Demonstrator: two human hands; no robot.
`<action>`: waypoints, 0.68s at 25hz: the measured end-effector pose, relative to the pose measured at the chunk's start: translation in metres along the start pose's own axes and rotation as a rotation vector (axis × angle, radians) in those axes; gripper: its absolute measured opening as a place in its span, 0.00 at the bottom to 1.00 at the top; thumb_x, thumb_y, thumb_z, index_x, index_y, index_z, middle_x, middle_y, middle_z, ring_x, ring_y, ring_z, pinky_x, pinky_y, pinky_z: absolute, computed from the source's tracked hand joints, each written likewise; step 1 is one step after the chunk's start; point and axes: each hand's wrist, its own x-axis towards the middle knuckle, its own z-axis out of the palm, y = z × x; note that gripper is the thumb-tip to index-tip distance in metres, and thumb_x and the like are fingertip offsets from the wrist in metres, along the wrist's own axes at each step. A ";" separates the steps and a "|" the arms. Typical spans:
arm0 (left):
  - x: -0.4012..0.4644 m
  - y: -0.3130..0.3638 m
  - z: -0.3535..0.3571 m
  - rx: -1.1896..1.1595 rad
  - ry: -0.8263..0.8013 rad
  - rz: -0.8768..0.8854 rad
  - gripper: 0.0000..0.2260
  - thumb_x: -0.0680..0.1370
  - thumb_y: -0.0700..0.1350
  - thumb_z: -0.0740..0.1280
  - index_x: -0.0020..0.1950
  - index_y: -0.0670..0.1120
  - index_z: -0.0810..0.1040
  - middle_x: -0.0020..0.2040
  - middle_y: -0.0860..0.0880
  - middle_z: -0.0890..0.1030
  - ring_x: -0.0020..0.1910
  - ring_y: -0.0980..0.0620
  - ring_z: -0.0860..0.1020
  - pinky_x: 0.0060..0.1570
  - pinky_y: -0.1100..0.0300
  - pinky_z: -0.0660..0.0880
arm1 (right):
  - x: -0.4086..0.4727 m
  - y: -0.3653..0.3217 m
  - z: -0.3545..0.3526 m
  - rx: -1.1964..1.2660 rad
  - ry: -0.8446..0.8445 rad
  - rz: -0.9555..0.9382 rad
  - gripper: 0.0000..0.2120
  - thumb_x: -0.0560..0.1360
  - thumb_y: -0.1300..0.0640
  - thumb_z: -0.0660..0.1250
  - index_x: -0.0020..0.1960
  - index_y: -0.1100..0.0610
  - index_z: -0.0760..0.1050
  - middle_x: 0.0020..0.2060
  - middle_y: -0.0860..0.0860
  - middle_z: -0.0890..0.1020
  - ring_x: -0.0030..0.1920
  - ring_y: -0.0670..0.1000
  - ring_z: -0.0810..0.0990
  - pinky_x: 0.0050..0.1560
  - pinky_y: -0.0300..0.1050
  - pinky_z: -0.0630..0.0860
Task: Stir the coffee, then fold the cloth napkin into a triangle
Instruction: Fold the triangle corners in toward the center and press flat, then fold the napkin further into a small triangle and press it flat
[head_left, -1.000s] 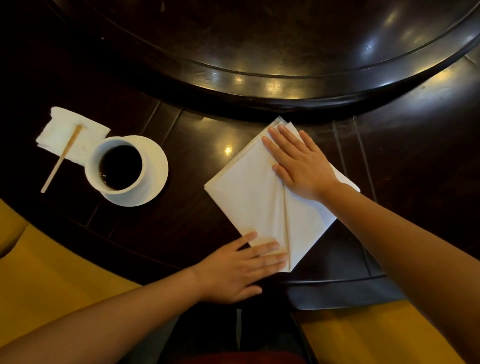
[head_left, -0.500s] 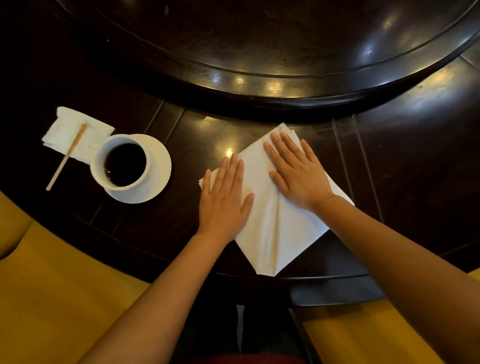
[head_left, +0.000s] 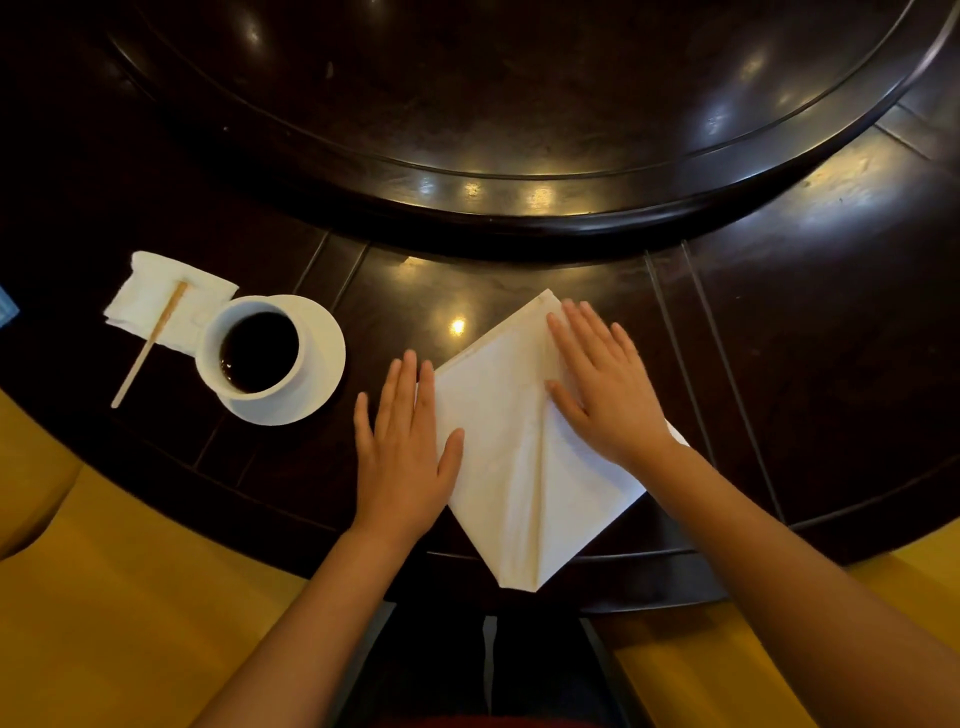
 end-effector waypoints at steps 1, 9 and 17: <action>0.011 0.005 -0.003 -0.021 0.017 0.011 0.31 0.78 0.51 0.60 0.76 0.42 0.51 0.77 0.42 0.56 0.75 0.46 0.53 0.71 0.45 0.51 | -0.008 0.002 -0.004 0.024 0.097 0.103 0.30 0.77 0.51 0.61 0.74 0.57 0.53 0.73 0.57 0.61 0.73 0.58 0.57 0.71 0.54 0.54; 0.062 0.029 -0.008 0.073 -0.014 0.036 0.21 0.78 0.48 0.63 0.69 0.42 0.67 0.61 0.44 0.72 0.58 0.47 0.70 0.55 0.55 0.69 | -0.026 0.006 -0.017 -0.030 0.087 0.472 0.18 0.73 0.51 0.69 0.59 0.57 0.73 0.51 0.55 0.79 0.52 0.54 0.75 0.54 0.50 0.71; 0.065 0.029 -0.014 -0.127 -0.059 0.000 0.08 0.76 0.41 0.64 0.54 0.40 0.75 0.52 0.45 0.74 0.52 0.47 0.71 0.47 0.58 0.68 | -0.019 -0.004 -0.021 0.218 0.024 0.595 0.10 0.72 0.57 0.69 0.51 0.59 0.72 0.45 0.54 0.78 0.42 0.51 0.76 0.48 0.48 0.78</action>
